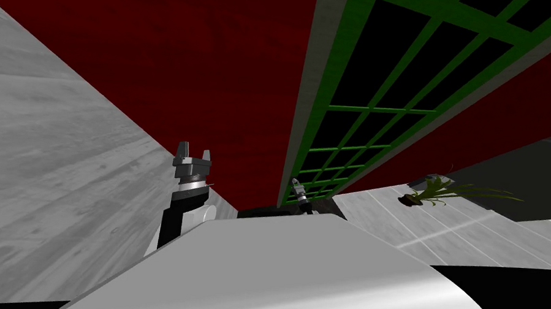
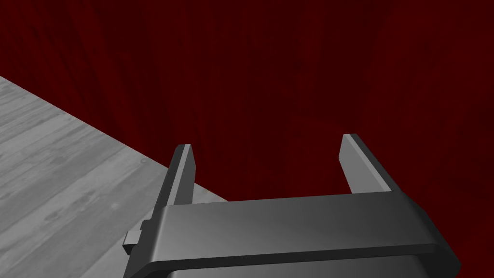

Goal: Pull the door open

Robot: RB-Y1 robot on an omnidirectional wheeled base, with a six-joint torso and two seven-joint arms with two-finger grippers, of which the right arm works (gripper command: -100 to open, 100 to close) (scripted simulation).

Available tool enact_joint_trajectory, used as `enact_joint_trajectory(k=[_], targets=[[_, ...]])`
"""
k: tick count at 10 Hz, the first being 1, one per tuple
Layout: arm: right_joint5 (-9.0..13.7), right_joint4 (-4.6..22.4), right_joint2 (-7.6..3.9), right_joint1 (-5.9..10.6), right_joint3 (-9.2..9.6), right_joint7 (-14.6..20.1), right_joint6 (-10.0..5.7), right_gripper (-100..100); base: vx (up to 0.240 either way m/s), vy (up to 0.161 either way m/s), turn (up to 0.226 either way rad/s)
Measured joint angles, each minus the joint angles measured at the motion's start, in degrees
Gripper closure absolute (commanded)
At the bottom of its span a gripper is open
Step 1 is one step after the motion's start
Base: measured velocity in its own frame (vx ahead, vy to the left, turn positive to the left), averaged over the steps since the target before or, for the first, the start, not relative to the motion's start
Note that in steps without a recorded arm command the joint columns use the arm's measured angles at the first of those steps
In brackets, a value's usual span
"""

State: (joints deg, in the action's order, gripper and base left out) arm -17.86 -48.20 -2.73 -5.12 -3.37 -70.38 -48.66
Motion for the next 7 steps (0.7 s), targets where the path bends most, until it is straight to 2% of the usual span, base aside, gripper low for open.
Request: enact_joint_trajectory(k=[5,7], targets=[[1.6,0.2,-0.68,0.31,0.30,7.1,0.00,100,-0.036,-0.017,0.080],[2.2,0.1,-0.94,0.35,0.43,9.8,0.07,100,-0.038,-0.006,0.033]])
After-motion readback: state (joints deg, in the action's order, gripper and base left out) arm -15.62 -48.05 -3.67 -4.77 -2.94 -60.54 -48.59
